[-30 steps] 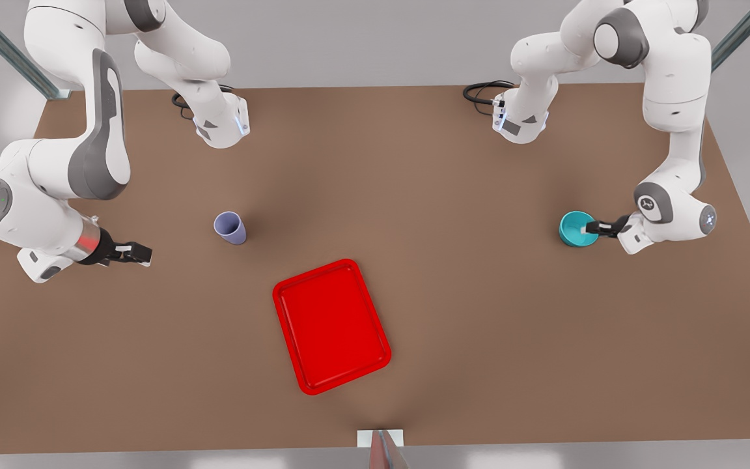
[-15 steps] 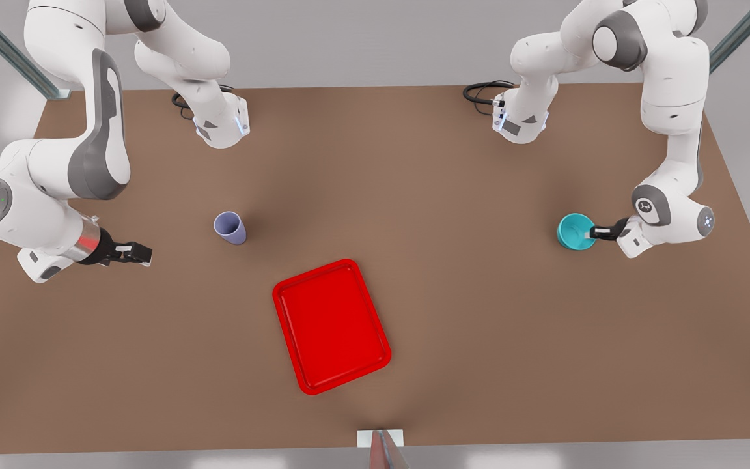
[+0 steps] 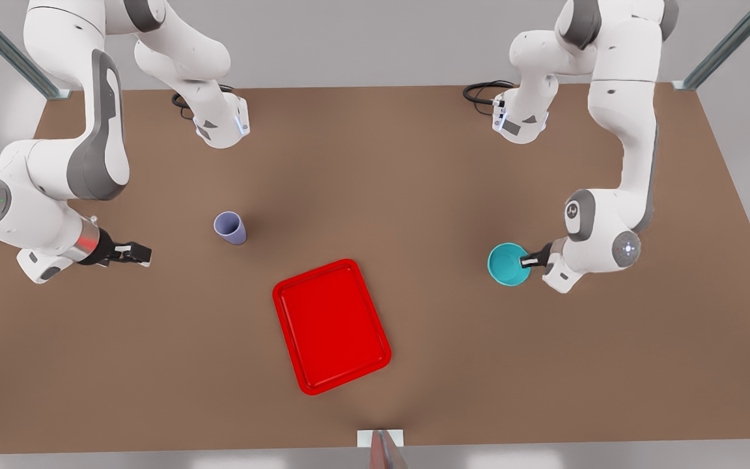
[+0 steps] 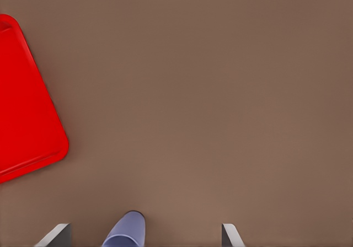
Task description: Place the bowl on the tray with the left arm and the cup on the tray with the right arm
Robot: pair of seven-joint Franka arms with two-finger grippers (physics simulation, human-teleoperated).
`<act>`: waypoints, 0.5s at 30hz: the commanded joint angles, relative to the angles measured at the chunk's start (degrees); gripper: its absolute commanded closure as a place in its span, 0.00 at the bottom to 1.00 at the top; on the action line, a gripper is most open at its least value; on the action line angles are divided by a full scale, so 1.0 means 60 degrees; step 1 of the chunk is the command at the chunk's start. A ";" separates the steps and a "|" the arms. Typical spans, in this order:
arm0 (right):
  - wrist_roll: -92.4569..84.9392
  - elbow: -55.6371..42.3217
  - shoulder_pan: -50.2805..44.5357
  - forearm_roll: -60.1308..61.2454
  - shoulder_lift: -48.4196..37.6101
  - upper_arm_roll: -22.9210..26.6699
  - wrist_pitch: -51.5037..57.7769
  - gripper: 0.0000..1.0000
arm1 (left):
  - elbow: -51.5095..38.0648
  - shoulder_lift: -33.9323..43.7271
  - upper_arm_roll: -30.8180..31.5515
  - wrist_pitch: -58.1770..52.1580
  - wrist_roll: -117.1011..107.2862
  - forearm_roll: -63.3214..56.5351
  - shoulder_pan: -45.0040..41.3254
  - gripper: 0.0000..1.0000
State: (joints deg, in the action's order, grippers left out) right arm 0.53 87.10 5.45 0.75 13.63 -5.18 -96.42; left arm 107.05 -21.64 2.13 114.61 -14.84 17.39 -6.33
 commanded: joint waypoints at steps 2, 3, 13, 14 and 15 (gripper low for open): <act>0.0000 0.0000 0.0014 -0.0008 0.0014 0.0000 0.0000 0.00 | -0.0776 -0.0363 0.0787 0.0000 -0.1289 0.0809 0.0001 0.79; 0.0000 0.0000 0.0014 -0.0008 0.0014 0.0000 0.0000 0.00 | -0.1391 -0.0714 0.1169 0.0058 -0.2329 0.0794 -0.0160 0.79; 0.0044 -0.0191 -0.0015 -0.0023 0.0204 -0.0015 -0.0059 0.00 | -0.6358 -0.4260 0.0906 0.1655 -0.8440 0.0882 -0.3969 0.79; 0.0058 -0.0147 -0.0044 -0.0023 0.0204 -0.0015 -0.0029 0.00 | -0.6358 -0.4274 0.0906 0.1670 -0.8513 0.0911 -0.4042 0.79; 0.0073 -0.0132 -0.0059 -0.0023 0.0248 -0.0015 -0.0073 0.00 | -0.6358 -0.4362 0.0906 0.1801 -0.8528 0.0955 -0.4101 0.79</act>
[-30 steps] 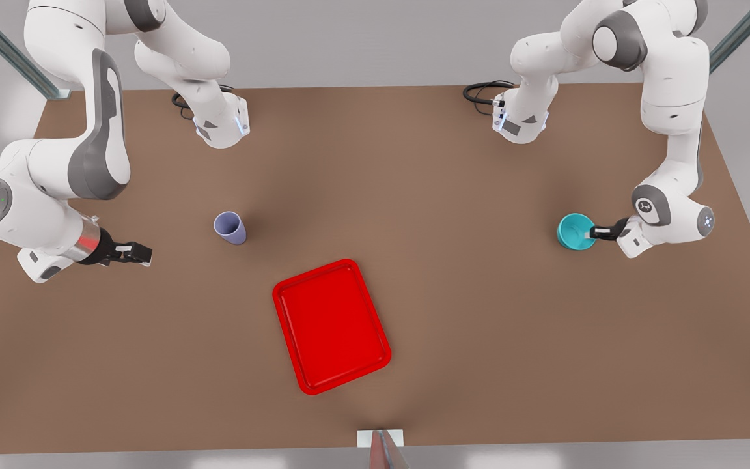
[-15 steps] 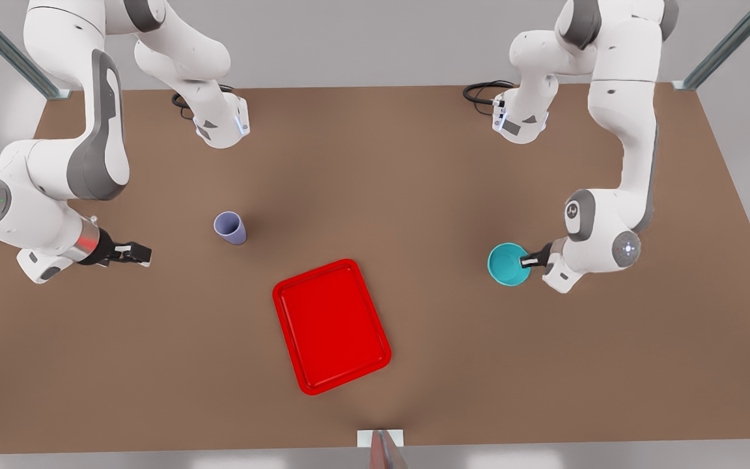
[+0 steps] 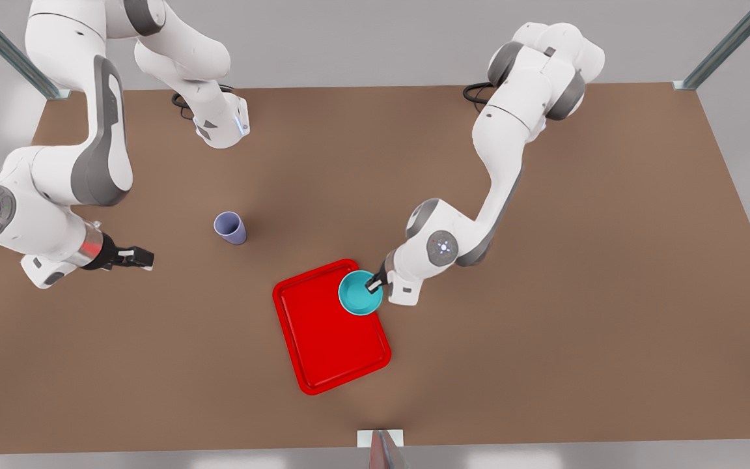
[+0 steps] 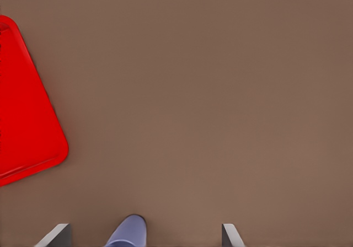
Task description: Place the bowl on the tray with the left arm and the cup on the tray with the right arm
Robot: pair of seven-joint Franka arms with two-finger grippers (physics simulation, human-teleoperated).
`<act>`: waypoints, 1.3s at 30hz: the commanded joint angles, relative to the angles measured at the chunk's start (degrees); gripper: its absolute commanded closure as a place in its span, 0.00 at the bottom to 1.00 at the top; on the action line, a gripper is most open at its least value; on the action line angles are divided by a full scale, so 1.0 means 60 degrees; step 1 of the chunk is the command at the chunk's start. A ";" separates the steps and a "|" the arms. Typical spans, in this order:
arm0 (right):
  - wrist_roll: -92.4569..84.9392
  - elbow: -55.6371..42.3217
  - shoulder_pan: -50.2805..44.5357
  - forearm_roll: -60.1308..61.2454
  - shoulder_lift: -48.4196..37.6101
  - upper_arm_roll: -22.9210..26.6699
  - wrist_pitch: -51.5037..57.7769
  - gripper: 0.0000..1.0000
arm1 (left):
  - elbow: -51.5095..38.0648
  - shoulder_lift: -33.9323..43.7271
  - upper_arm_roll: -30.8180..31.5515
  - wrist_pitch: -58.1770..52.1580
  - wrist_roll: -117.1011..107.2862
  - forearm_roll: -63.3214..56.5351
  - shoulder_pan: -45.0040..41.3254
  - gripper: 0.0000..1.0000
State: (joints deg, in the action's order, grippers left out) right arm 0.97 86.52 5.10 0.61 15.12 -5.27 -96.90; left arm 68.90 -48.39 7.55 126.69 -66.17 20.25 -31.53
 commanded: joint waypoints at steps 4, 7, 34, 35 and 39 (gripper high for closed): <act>0.0000 0.0038 -0.0001 0.0000 0.0000 0.0000 -0.0066 0.00 | -0.0013 -0.0446 0.0002 0.1002 -0.0280 0.0521 -0.0384 0.79; 0.0015 0.0024 0.0014 0.0000 0.0000 0.0000 -0.0080 0.00 | -0.0086 -0.0753 0.0002 0.1443 -0.0412 0.0711 -0.0663 0.79; -0.0044 0.5648 -0.0176 0.0674 -0.3413 -0.0805 -0.1940 0.00 | 0.2829 0.6292 -0.2913 -0.7771 1.1145 -0.3463 0.2179 0.00; -0.0058 0.5882 -0.0250 0.0674 -0.3355 -0.0806 -0.2247 0.00 | 0.2814 0.6351 -0.2913 -0.7918 1.1145 -0.3463 0.2164 0.00; -0.0044 0.6673 -0.0250 0.0674 -0.2827 -0.0806 -0.3463 0.00 | 0.2770 0.6263 -0.2913 -0.7991 1.1130 -0.3463 0.2164 0.00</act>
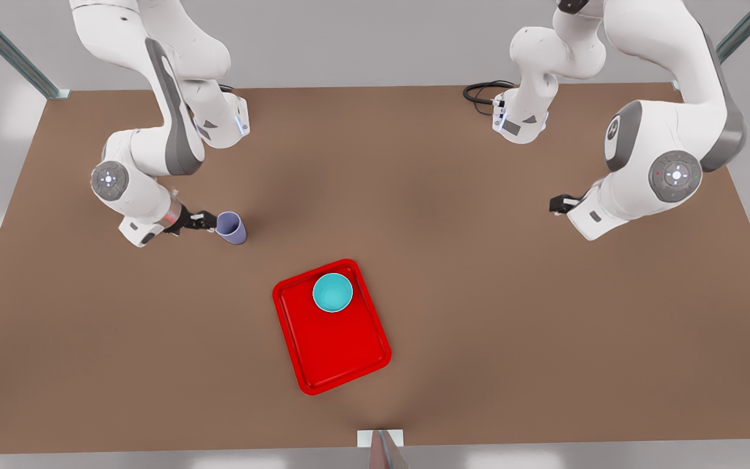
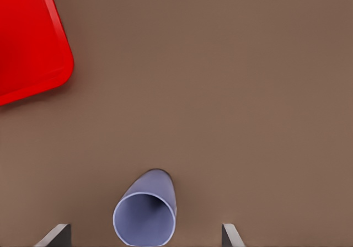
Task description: Place the bowl on the tray with the left arm and the cup on the tray with the right arm
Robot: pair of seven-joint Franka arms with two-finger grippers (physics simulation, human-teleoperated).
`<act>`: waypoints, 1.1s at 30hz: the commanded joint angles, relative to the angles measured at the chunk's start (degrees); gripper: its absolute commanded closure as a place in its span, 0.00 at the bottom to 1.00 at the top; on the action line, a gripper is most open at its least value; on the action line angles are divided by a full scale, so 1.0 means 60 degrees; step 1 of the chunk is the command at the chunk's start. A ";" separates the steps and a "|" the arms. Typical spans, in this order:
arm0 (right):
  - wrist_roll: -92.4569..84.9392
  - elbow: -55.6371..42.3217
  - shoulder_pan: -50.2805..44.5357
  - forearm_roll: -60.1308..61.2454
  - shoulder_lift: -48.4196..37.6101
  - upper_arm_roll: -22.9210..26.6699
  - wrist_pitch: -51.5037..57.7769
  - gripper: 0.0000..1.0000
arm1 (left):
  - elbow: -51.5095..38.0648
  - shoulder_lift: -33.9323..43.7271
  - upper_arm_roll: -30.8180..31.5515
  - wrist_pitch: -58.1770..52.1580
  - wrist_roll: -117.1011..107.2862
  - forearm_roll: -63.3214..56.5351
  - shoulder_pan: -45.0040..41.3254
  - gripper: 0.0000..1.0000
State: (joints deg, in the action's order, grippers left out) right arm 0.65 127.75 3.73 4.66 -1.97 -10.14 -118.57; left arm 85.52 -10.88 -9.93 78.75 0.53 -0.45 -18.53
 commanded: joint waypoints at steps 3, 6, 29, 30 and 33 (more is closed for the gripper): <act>0.0008 0.0447 -0.0036 0.0015 -0.0052 -0.0010 -0.0058 0.00 | 0.0000 -0.0003 -0.0001 0.0000 -0.0015 -0.0014 -0.0003 0.00; 0.0008 0.0710 -0.0153 0.0015 -0.0008 -0.0024 -0.0175 0.00 | 0.0000 -0.0003 0.0014 0.0000 -0.0059 -0.0014 -0.0003 0.00; -0.0007 0.1956 -0.0270 0.0015 0.1076 -0.0010 -0.1772 0.05 | 0.0015 -0.0032 0.0014 -0.0029 -0.0059 0.0030 -0.0003 0.00; -0.0007 0.2000 -0.0270 0.0015 0.1149 -0.0010 -0.1889 0.05 | 0.0015 -0.0017 0.0014 -0.0029 -0.0059 0.0030 -0.0003 0.00; -0.0226 0.2000 -0.0211 -0.0014 0.1266 0.0005 -0.1962 0.06 | 0.0015 -0.0017 0.0014 -0.0029 -0.0059 0.0030 -0.0003 0.00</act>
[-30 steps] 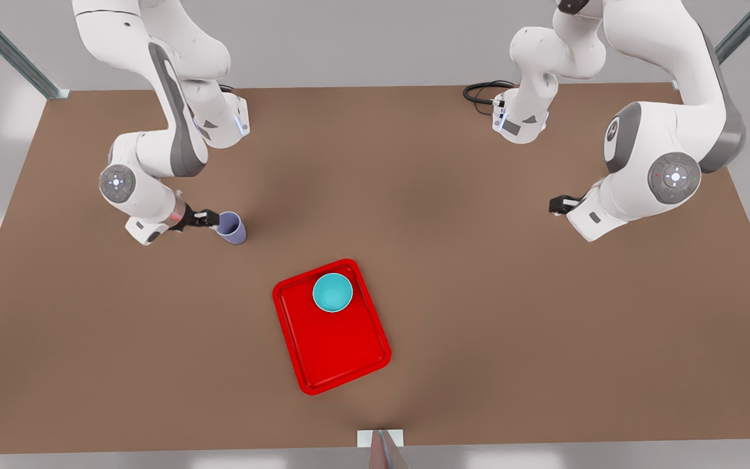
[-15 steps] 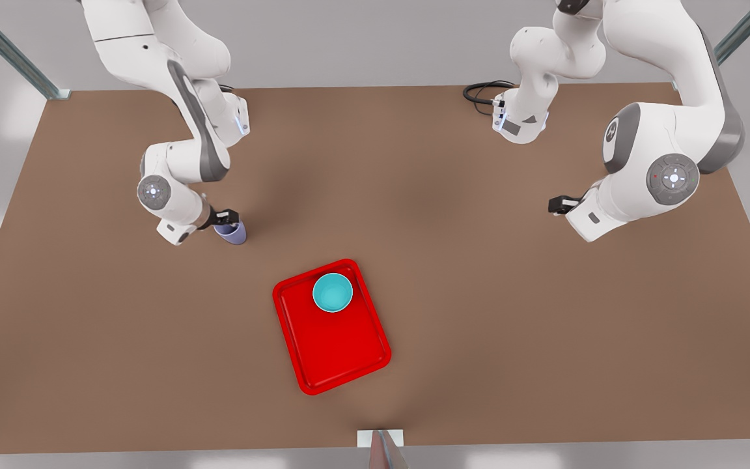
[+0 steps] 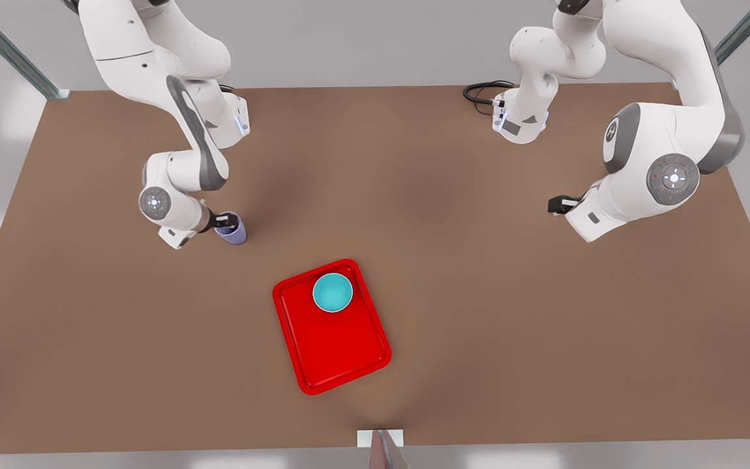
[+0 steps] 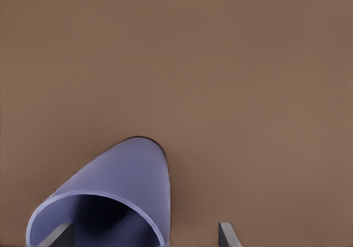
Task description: Place the bowl on the tray with the left arm and the cup on the tray with the right arm
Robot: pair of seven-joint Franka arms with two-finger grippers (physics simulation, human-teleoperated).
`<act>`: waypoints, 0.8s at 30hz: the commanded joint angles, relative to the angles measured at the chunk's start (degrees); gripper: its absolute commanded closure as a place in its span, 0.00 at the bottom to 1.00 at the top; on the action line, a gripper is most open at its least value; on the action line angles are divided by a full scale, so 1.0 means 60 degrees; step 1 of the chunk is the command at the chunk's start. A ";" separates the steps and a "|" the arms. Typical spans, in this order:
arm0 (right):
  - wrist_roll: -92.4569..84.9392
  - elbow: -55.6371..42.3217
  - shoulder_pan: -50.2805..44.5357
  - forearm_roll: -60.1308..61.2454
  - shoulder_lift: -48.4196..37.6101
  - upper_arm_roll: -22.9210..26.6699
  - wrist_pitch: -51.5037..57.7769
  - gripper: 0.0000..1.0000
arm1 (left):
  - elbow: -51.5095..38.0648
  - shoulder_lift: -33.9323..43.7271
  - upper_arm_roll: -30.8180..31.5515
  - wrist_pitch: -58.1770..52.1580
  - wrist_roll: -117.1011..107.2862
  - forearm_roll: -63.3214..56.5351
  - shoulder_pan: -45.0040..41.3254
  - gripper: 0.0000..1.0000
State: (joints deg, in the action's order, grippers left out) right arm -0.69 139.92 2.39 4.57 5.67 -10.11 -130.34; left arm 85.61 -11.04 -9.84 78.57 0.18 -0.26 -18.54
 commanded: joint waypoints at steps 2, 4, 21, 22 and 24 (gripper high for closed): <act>-0.0002 0.0117 0.0027 0.0000 0.0007 0.0000 -0.0015 0.09 | 0.0000 -0.0006 0.0000 0.0000 0.0000 0.0000 0.0000 0.00; -0.0031 0.0117 0.0012 0.0000 0.0051 0.0000 -0.0029 0.30 | 0.0000 -0.0006 0.0000 0.0000 0.0000 0.0000 0.0000 0.00; -0.0119 0.0044 -0.0002 -0.0015 0.0168 0.0000 0.0000 0.79 | 0.0000 -0.0050 0.0000 0.0029 0.0015 0.0014 0.0000 0.00; -0.0134 0.0014 -0.0002 -0.0029 0.0168 0.0000 0.0000 0.79 | 0.0000 -0.0050 0.0000 0.0029 0.0015 0.0000 0.0000 0.00; -0.0134 -0.0190 -0.0002 -0.0030 0.0153 0.0000 0.0044 0.79 | 0.0000 -0.0050 0.0000 0.0015 0.0015 0.0014 0.0000 0.00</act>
State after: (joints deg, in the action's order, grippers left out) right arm -1.89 138.46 2.37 5.02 6.59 -10.06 -130.12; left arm 85.61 -11.34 -9.84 78.66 0.26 -0.23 -18.55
